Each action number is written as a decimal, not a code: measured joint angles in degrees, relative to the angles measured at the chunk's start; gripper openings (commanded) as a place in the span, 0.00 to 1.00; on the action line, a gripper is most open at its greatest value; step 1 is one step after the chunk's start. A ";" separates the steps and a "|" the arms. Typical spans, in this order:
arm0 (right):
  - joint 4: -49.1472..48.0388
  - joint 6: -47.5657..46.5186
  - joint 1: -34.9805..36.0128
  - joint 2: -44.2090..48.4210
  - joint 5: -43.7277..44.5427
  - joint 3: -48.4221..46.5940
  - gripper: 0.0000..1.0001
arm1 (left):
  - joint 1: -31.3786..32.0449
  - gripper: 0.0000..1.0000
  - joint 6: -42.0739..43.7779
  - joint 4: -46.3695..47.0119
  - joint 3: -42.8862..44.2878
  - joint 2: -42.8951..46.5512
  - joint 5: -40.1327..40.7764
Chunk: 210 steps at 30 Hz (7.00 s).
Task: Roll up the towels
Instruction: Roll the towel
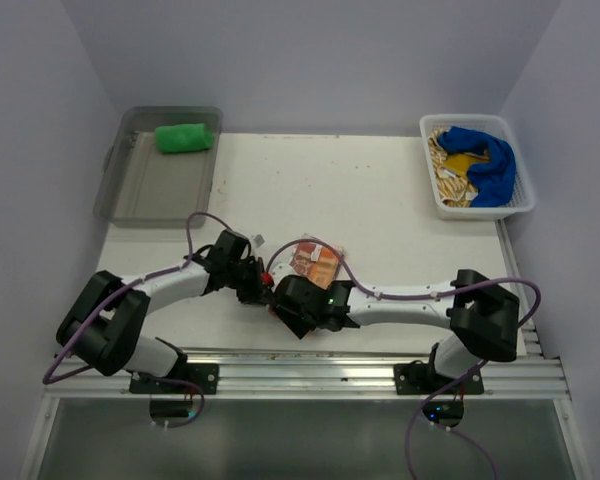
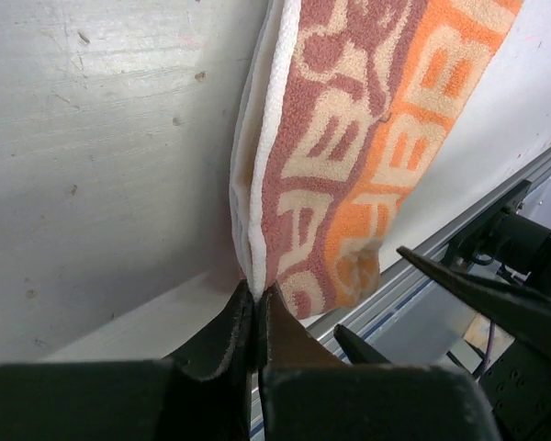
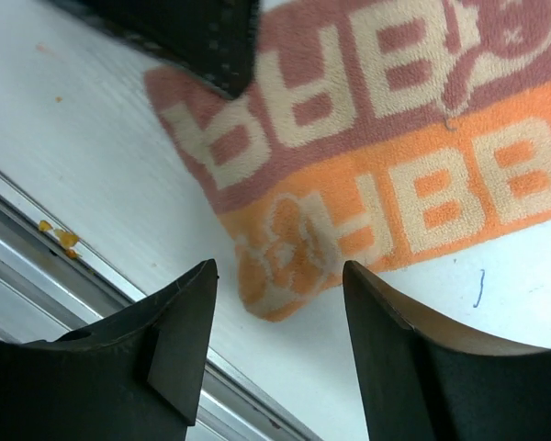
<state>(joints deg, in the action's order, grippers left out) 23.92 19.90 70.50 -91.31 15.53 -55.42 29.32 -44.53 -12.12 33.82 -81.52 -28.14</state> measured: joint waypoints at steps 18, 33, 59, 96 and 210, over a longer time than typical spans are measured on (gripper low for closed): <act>-4.17 -8.63 10.88 -9.38 19.37 -2.45 0.36 | -0.07 0.00 -4.92 -1.40 1.31 -1.14 -5.27; -7.23 -10.67 10.62 -8.81 19.67 -1.27 0.00 | -0.76 0.52 -5.18 -2.86 1.57 -0.66 -5.20; -1.84 -9.92 -10.64 -5.55 -28.04 -8.44 0.00 | -9.42 0.01 1.40 -12.55 3.50 12.98 0.94; 4.87 -12.48 -18.82 -18.18 -44.92 -16.70 0.00 | -9.25 0.00 5.20 -1.62 -4.61 12.76 -9.57; -6.38 -17.97 1.44 -10.19 8.31 -4.46 0.00 | -4.87 0.01 6.56 -3.89 7.93 -2.67 -0.92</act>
<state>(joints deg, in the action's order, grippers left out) 17.54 1.93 71.94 -101.49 23.83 -59.88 24.45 -37.98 -16.01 41.76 -84.18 -29.06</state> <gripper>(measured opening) 0.151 0.005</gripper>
